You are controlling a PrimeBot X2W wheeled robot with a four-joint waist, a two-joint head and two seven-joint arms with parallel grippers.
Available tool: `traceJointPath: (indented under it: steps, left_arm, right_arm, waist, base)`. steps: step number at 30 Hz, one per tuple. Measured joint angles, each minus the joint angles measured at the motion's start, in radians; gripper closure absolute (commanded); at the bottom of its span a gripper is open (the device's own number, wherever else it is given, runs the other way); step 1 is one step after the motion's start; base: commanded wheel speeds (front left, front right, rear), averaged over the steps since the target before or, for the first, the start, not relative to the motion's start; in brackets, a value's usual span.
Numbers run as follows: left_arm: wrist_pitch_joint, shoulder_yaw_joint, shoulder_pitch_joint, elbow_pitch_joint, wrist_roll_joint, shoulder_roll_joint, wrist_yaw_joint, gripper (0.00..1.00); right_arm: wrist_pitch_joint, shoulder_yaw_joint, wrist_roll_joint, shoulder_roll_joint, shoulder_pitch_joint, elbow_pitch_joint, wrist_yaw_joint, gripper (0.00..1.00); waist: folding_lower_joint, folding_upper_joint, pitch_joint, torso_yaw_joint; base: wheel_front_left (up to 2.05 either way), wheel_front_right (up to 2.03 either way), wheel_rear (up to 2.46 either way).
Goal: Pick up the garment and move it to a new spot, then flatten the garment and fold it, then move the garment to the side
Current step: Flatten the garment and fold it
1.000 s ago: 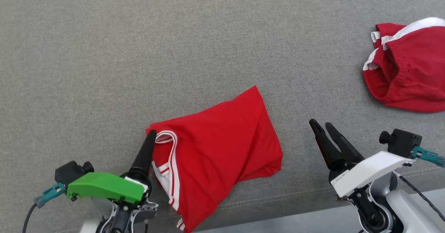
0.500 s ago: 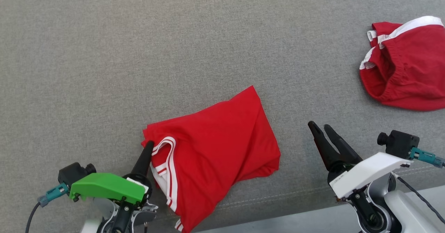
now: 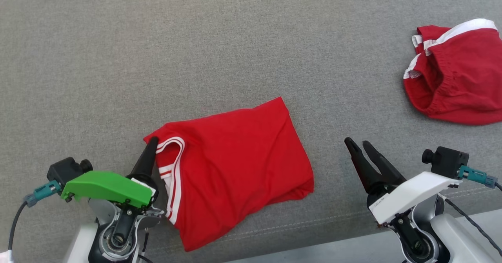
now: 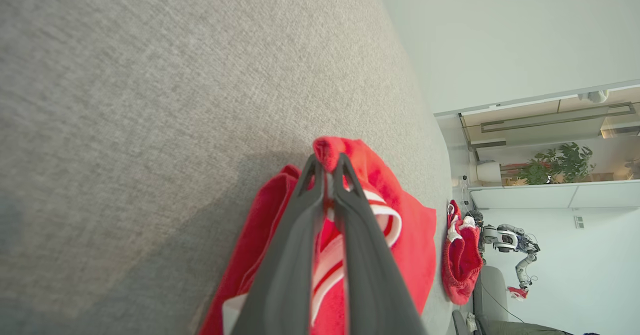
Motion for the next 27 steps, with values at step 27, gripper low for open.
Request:
traceJointPath:
  steps: [27]
  left_arm:
    - [0.045,-0.005,-0.102,0.16,0.065,-0.012,0.0,0.89]
  right_arm:
    - [0.159,0.098,0.132,0.062,-0.162,0.189,0.15,0.0]
  waist:
    - [0.0,0.0,0.03,0.047]
  base:
    - [0.0,0.0,0.0]
